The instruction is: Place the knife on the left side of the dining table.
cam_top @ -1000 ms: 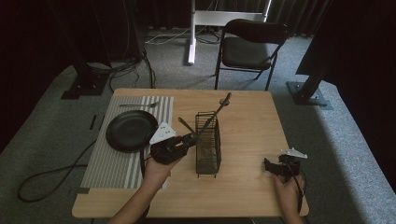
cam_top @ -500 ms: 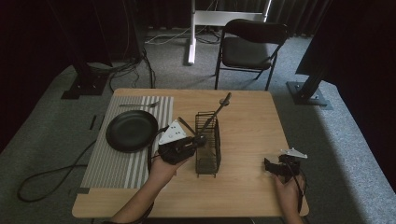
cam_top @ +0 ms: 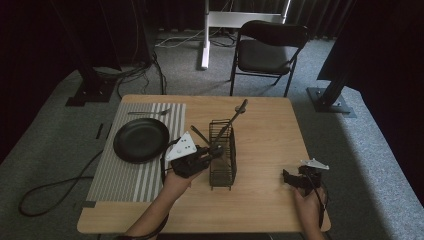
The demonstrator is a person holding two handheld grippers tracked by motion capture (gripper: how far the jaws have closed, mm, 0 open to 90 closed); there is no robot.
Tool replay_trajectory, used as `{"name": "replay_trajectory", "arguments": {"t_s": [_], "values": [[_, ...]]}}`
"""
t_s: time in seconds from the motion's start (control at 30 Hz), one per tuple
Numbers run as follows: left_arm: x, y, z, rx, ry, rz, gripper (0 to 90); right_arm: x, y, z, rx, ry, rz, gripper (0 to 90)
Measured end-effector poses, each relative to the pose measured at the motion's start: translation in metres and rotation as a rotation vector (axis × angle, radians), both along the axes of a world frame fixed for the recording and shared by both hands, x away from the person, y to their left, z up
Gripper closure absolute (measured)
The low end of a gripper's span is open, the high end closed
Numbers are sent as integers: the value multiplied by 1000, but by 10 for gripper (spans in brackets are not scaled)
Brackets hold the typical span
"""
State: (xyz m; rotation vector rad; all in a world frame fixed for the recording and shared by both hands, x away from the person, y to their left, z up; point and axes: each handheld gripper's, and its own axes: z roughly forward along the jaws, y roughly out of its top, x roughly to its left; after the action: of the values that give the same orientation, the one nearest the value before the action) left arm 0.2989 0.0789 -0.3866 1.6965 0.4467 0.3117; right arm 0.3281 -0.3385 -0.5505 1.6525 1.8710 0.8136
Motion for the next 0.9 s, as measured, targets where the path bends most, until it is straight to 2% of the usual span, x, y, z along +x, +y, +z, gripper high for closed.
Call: {"name": "replay_trajectory", "arguments": {"t_s": [0.07,0.27,0.37,0.4,0.53,0.6,0.63,0.77,0.9], "values": [[1,-1,-1,-8,-3,4,838,0,0,0,0,0,0,122],[8,-3,2,-6,29,7,838,0,0,0,0,0,0,122],[11,-3,4,0,39,3,838,0,0,0,-1,2,1,122],[13,-4,6,13,43,15,838,0,0,0,0,2,0,122],[14,-7,13,50,29,20,839,0,0,0,0,1,0,122],[14,-7,13,50,29,20,839,0,0,0,0,1,0,122],[15,-7,18,61,21,20,839,0,0,0,0,1,0,122],[14,-4,25,46,20,18,839,0,0,0,0,1,0,122],[11,0,39,33,-8,14,839,0,0,0,0,1,-1,122]]}}
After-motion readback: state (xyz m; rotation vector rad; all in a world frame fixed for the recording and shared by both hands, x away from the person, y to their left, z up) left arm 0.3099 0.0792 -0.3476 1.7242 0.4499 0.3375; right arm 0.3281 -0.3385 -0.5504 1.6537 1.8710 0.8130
